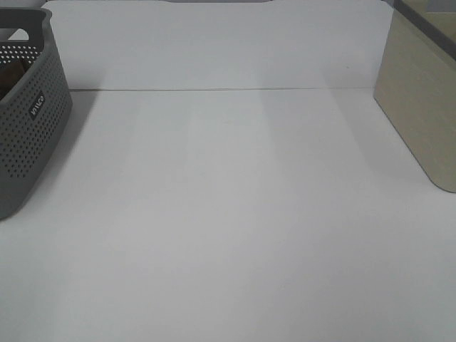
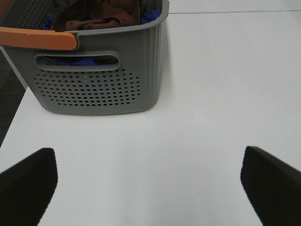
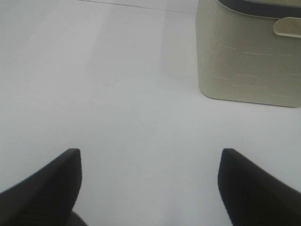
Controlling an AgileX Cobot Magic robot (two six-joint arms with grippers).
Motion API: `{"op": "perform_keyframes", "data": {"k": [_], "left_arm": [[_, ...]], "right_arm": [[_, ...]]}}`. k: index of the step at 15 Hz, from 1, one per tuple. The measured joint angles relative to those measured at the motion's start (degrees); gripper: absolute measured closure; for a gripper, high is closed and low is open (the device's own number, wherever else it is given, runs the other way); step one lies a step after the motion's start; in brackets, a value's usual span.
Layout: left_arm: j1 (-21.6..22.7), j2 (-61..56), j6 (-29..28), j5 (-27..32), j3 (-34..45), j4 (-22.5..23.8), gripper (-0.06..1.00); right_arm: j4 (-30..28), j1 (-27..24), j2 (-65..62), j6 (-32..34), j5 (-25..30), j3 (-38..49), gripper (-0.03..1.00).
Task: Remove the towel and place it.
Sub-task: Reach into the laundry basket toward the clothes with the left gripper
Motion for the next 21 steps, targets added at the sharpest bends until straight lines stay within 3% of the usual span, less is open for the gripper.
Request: {"op": "perform_keyframes", "data": {"k": [15, 18, 21], "left_arm": [[0.0, 0.0, 0.0, 0.0, 0.0, -0.2, -0.05], [0.0, 0.0, 0.0, 0.0, 0.0, -3.2, -0.05], [0.0, 0.0, 0.0, 0.0, 0.0, -3.3, -0.05]], "right_arm": [[0.0, 0.0, 0.0, 0.0, 0.0, 0.0, 0.2], [0.0, 0.0, 0.0, 0.0, 0.0, 0.0, 0.2], [0.0, 0.0, 0.0, 0.0, 0.0, 0.0, 0.2]]}}
